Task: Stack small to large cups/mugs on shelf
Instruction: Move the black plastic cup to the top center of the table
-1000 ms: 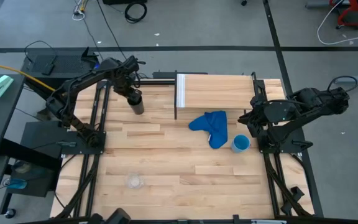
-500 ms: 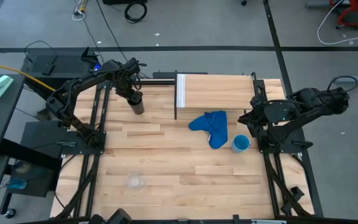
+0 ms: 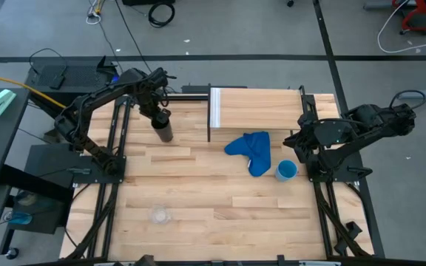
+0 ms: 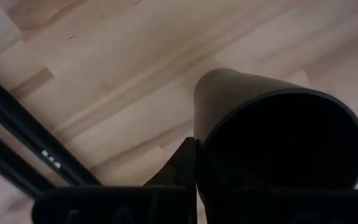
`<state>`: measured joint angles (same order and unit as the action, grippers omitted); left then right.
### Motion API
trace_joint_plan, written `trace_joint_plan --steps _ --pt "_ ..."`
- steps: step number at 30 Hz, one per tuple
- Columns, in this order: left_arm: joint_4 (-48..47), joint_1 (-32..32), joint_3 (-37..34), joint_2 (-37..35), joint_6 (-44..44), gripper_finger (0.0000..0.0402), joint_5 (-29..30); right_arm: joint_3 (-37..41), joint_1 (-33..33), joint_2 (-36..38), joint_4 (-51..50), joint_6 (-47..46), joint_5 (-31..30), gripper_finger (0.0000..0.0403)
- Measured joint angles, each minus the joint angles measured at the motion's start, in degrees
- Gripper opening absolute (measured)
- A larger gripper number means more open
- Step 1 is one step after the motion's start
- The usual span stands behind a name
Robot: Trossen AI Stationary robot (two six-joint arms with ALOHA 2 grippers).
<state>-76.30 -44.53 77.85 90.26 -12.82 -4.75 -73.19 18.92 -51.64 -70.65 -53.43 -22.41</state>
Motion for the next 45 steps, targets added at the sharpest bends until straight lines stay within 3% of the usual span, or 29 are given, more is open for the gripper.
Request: trace_joint_plan --steps 6,12,19,31,45 --pt "-8.67 8.56 14.9 0.0 -0.94 0.001 -0.03 0.0 0.01 0.0 -0.12 0.0 -0.01 0.0084" --pt "-11.92 17.73 30.08 0.07 -7.85 0.001 2.49 0.0 0.02 0.0 -1.88 0.0 -0.02 0.0084" --pt "-8.47 28.15 39.11 1.97 -13.9 0.0009 3.87 0.0 -0.04 0.0 -3.09 0.0 -0.02 0.0084" --pt "-12.41 38.6 56.13 23.11 -10.25 0.0009 4.52 0.0 -0.04 0.07 -3.1 0.02 -0.02 0.0084" --pt "-10.37 38.63 53.96 31.83 -8.96 0.0009 5.64 0.0 -0.04 0.0 -3.06 0.0 -0.02 0.0084"
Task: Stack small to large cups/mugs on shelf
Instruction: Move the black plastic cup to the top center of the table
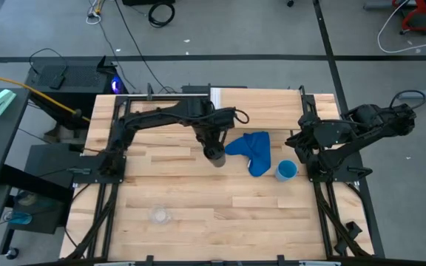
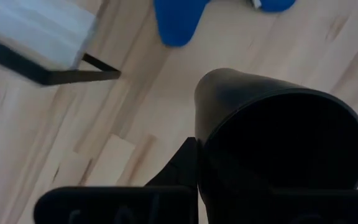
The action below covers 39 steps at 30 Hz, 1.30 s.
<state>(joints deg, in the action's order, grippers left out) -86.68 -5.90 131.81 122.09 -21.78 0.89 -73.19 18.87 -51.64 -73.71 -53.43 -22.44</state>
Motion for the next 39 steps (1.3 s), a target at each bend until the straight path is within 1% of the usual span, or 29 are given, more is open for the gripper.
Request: trace_joint_plan --steps 5,9,14,19,30,39 --pt "1.17 0.06 -0.04 2.87 0.59 0.0009 -0.05 0.0 0.02 0.0 0.02 0.0 0.0 0.0084" --pt "4.29 0.29 -0.04 4.76 0.57 0.0009 -0.11 0.0 0.02 0.0 0.03 0.01 0.0 0.0084" --pt "8.45 0.69 -0.02 5.18 0.33 0.0009 -0.8 0.0 0.02 -0.09 0.04 0.0 0.0 0.0084" --pt "10.33 1.12 -0.03 5.65 -0.37 0.0009 -1.12 0.0 0.02 -0.41 0.05 0.47 -0.02 0.0084" --pt "7.25 2.01 -0.1 7.54 -0.03 0.0009 -1.14 0.0 0.02 -1.27 0.09 1.09 -0.85 0.0084" --pt "5.71 1.9 -0.09 7.51 0.09 0.0009 -0.28 0.0 0.0 -1.31 0.09 1.09 -1.22 0.0084"
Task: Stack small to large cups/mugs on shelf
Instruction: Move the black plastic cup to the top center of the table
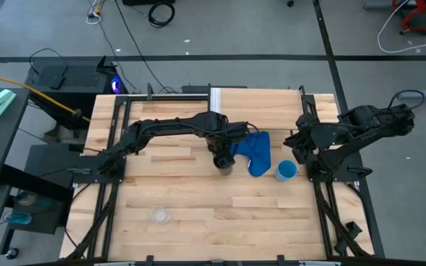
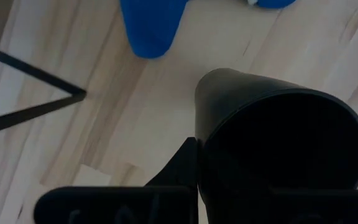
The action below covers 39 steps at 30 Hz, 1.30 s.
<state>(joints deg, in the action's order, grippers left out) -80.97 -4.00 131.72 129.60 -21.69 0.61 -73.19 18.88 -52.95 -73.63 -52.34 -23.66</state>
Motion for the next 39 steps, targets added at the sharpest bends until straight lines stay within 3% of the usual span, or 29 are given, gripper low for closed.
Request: trace_joint_plan --steps 26,39 --pt "-2.06 0.05 0.09 2.82 1.4 0.0009 0.41 0.0 0.02 0.02 -0.02 0.02 0.02 0.0084" --pt "-1.61 -0.06 -0.02 3.15 1.57 0.0028 -0.34 0.0 0.02 0.02 -0.02 0.68 0.04 0.0084"
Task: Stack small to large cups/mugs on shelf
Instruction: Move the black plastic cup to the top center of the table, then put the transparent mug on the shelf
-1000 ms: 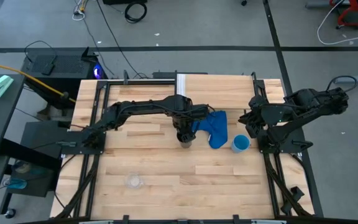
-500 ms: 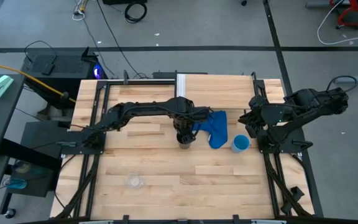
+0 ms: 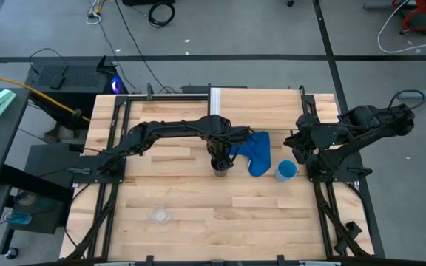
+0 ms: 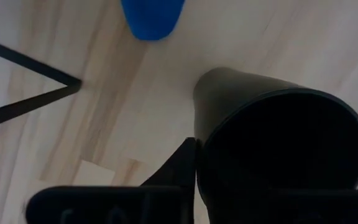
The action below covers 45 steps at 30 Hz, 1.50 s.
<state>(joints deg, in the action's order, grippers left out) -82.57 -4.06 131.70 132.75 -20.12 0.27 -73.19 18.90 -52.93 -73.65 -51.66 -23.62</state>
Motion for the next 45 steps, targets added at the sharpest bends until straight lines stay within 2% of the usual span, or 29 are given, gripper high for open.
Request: trace_joint_plan --steps 10,16,22,30,38,41,45 --pt "0.56 -0.63 0.02 0.0 0.4 0.0079 -1.55 0.0 0.0 0.0 0.0 0.22 0.0 0.0084" --pt "0.19 -1.93 0.02 -0.41 -0.53 0.0104 -5.28 0.0 0.0 0.0 0.0 0.26 0.02 0.0084" --pt "-5.51 -2.66 3.28 -1.77 -1.45 0.0116 -6.5 0.0 0.02 -0.04 -0.02 0.39 0.06 0.0084" --pt "-7.5 -1.8 3.15 -8.71 -2.71 0.0115 -6.97 0.0 0.02 -0.02 -0.02 0.39 0.05 0.0084" --pt "-7.49 2.96 2.67 -17.51 -8.05 0.01 -6.81 0.0 0.02 -0.01 0.0 0.38 0.09 0.0084" --pt "-7.46 6.6 2.69 -20.64 -9.14 0.0094 -7.33 -0.01 0.02 -0.02 -0.02 0.43 0.09 0.0084" --pt "-7.44 12.54 2.7 -25.11 -12.94 0.0085 -10.81 -0.02 0.02 -0.02 0.0 0.75 0.09 0.0084"
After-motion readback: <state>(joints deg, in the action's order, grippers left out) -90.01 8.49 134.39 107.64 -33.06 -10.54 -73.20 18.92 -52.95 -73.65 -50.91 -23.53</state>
